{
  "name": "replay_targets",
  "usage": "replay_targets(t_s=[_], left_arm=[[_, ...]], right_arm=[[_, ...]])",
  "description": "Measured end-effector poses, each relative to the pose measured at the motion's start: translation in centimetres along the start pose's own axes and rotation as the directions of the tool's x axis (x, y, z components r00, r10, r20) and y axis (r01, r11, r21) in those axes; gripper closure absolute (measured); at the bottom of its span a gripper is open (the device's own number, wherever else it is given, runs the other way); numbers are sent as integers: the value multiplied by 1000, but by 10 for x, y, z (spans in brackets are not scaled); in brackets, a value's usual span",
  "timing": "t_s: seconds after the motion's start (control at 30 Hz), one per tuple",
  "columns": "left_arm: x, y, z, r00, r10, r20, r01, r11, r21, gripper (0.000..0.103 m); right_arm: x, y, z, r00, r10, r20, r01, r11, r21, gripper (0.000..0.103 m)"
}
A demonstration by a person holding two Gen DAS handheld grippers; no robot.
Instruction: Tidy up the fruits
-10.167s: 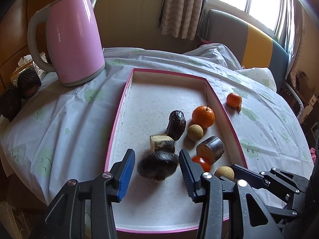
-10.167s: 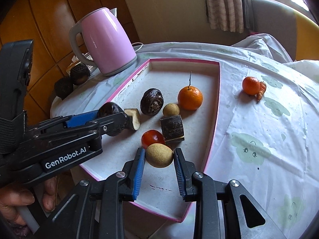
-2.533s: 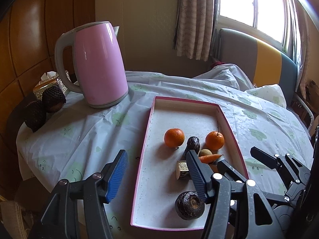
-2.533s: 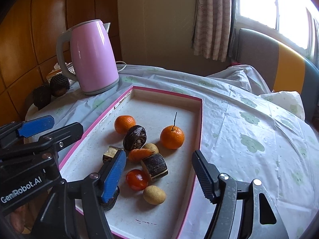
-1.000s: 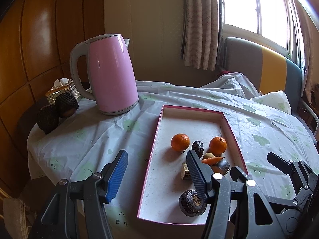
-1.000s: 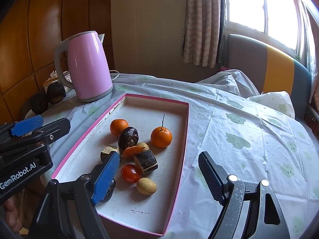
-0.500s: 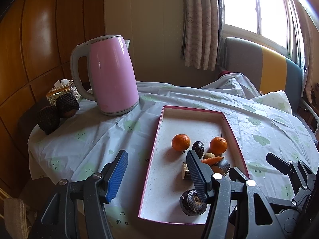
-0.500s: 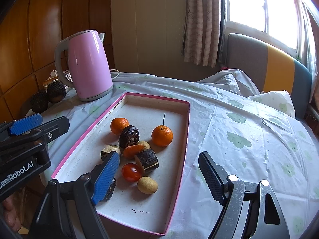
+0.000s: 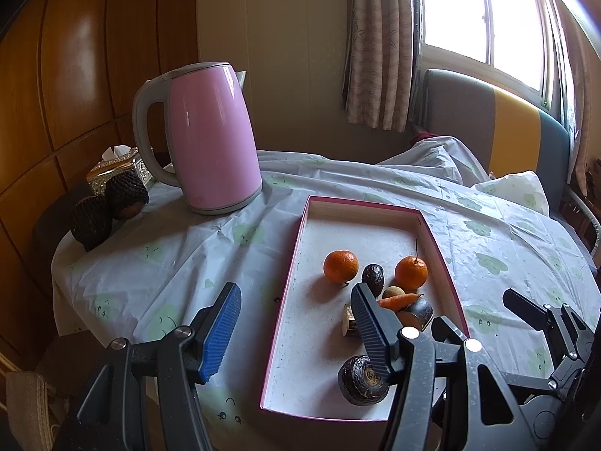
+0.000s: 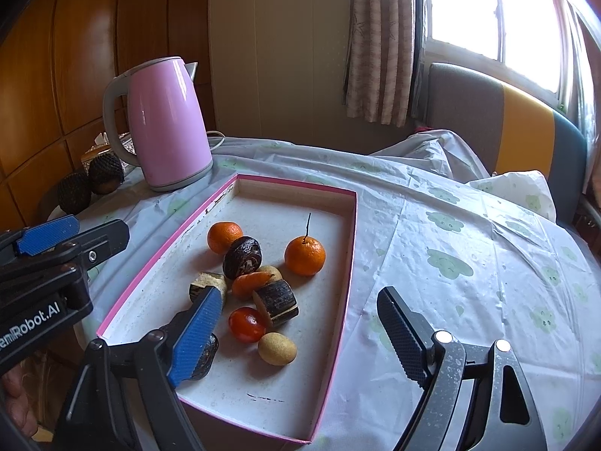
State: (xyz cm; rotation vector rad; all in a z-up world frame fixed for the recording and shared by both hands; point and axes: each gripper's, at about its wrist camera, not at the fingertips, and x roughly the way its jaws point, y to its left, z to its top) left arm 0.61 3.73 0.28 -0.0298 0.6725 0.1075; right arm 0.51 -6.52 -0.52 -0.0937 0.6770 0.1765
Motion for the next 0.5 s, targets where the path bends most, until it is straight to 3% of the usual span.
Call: replay_targets(t_s=[0.13,0.3,0.5], left_arm=[[0,-1,0,1000,1,0,-1,1000,7,41],[0,-1,0,1000,3,9,-3,1000,21,55],[2,0,0,1000,-13,-4,13,1000,18,56]], right_arm=[[1,-1,0,1000,0,-2,0,1000,0,18],[1,-2,-1,1000,1,-4,-1,1000,1,18],[2,-7,-2,1000,-2,-7,2,1000,8,18]])
